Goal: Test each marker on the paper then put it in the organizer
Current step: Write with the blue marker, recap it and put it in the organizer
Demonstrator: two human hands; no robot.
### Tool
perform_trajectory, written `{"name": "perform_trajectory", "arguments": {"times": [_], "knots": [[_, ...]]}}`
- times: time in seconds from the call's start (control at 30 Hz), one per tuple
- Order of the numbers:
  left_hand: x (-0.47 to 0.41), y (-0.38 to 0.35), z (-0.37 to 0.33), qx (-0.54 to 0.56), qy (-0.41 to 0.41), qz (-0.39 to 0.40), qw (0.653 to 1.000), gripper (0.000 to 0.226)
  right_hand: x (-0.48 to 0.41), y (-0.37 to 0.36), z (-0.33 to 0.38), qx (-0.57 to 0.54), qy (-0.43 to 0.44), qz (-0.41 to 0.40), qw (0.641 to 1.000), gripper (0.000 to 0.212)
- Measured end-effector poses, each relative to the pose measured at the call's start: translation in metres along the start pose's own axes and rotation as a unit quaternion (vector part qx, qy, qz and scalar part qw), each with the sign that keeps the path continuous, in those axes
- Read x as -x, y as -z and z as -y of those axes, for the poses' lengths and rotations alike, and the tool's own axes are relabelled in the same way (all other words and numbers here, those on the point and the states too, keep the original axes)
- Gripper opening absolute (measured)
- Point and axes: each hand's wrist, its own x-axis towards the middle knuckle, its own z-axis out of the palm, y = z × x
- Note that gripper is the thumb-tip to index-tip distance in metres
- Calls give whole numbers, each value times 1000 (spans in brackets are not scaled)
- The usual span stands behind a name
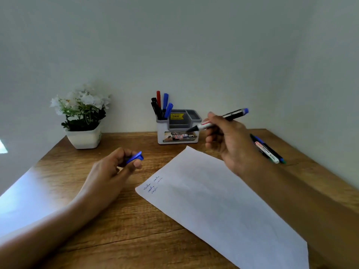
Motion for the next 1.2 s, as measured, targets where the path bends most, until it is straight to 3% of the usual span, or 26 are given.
{"name": "perform_trajectory", "arguments": {"times": [0.17, 0.33, 0.5, 0.6, 0.8, 1.2], "knots": [[3, -1, 0, -69, 20, 60, 996, 7, 9, -13, -31, 58, -67, 106, 990, 22], [-2, -2, 5, -118, 35, 126, 984, 25, 6, -20, -43, 164, -51, 170, 970, 4], [-2, -3, 5, -139, 25, 141, 980, 24, 0, -19, -53, 222, -49, 213, 950, 23], [-2, -4, 6, -153, 17, 143, 978, 23, -1, -17, -64, 223, -43, 216, 949, 31], [-1, -4, 7, -161, 8, 157, 974, 12, -1, -16, -68, 249, -23, 228, 941, 21], [-2, -4, 8, -164, 11, 174, 971, 16, -3, -15, -73, 276, -6, 236, 932, 11]]}}
